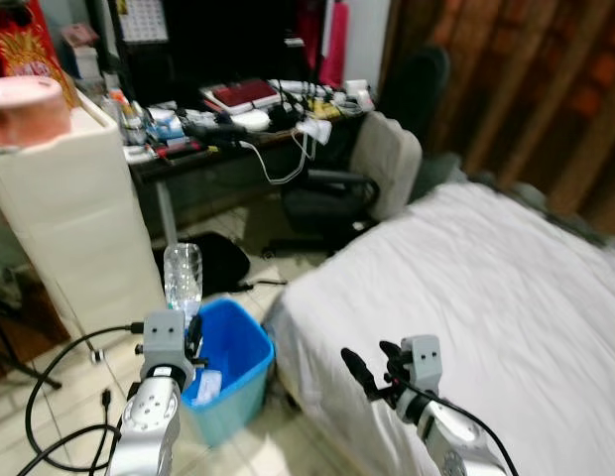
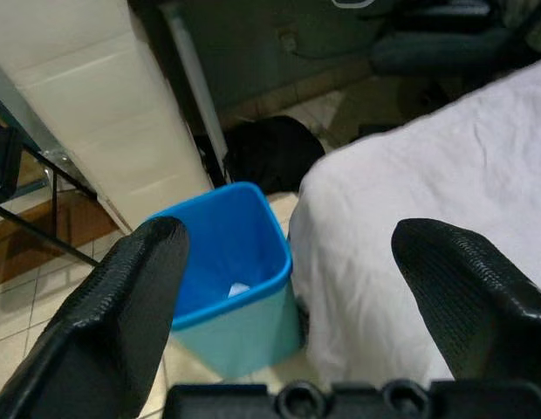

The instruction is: Clean up the room

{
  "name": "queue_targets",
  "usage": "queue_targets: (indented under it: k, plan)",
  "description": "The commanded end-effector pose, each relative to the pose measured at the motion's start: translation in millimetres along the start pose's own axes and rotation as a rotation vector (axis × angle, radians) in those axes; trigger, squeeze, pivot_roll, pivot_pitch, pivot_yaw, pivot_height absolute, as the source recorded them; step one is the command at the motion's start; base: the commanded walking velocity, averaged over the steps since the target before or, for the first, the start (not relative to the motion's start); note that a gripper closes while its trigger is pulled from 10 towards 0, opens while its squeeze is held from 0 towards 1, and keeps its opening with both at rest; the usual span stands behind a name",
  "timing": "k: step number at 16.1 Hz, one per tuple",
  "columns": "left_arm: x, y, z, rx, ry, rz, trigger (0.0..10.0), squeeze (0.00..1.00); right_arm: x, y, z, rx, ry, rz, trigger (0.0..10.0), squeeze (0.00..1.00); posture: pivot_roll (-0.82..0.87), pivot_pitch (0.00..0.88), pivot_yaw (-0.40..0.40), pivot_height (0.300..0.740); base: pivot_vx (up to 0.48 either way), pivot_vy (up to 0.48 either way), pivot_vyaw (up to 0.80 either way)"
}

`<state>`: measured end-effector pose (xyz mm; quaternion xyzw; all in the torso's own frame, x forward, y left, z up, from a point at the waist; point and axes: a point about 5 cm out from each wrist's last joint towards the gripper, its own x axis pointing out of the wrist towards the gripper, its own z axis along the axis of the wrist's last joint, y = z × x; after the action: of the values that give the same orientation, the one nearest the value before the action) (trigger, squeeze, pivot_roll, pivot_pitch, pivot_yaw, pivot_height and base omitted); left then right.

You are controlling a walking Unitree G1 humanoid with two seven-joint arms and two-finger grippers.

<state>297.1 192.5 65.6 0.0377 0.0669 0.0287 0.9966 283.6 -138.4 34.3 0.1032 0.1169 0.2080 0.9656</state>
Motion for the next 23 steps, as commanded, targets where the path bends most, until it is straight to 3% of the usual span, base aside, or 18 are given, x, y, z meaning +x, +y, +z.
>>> queue_targets:
  k: [1,4,14,15,17,18,20,22,23]
  plan:
    - [5.2,-15.0,12,0.011,-0.055,-0.074,10.0,0.0,-4.1,-8.0,0,-0.006,0.006,-0.024,10.0,0.0,0.06,0.0,-0.084,0.74,0.48,0.0,0.48]
    - [13.3,-10.4,15,0.025,-0.044,-0.091,10.0,0.0,-1.5,-9.6,-1,-0.054,0.033,-0.051,10.0,0.0,0.06,0.0,-0.081,0.74,0.48,0.0,0.31]
    - [20.7,1.0,1,0.009,0.022,-0.101,10.0,0.0,-7.9,-10.9,-10,-0.051,0.049,-0.061,10.0,0.0,0.04,0.0,-0.078,0.74,0.48,0.0,0.0]
    - [23.1,4.3,-2,0.054,0.034,-0.09,10.0,0.0,-9.2,-10.4,-12,-0.049,0.058,-0.058,10.0,0.0,0.04,0.0,-0.083,0.74,0.48,0.0,0.0]
    - [28.9,3.2,-8,0.052,0.092,-0.095,10.0,0.0,-15.9,-10.5,-20,-0.071,0.108,-0.044,10.0,0.0,0.02,0.0,-0.103,0.74,0.48,0.0,0.0]
    - [34.0,-6.4,-15,0.079,0.174,-0.117,10.0,0.0,-23.8,-7.7,-31,-0.122,0.178,-0.002,10.0,0.0,-0.02,0.0,-0.117,0.74,0.0,0.0,0.0]
    - [37.8,-18.6,-21,0.009,0.277,-0.144,10.0,0.0,-32.5,-1.5,-38,-0.158,0.226,0.067,10.0,0.0,-0.08,0.0,-0.121,0.74,0.0,0.0,0.0]
    - [38.5,-21.0,-23,-0.011,0.315,-0.134,10.0,0.0,-35.0,-0.1,-39,-0.153,0.231,0.077,10.0,0.0,-0.1,0.001,-0.118,0.74,0.0,0.0,0.0]
    - [39.1,-23.6,-24,-0.018,0.343,-0.122,10.0,1.0,-38.3,-0.1,-38,-0.148,0.231,0.076,10.0,0.0,-0.13,0.0,-0.108,0.74,0.0,0.0,0.0]
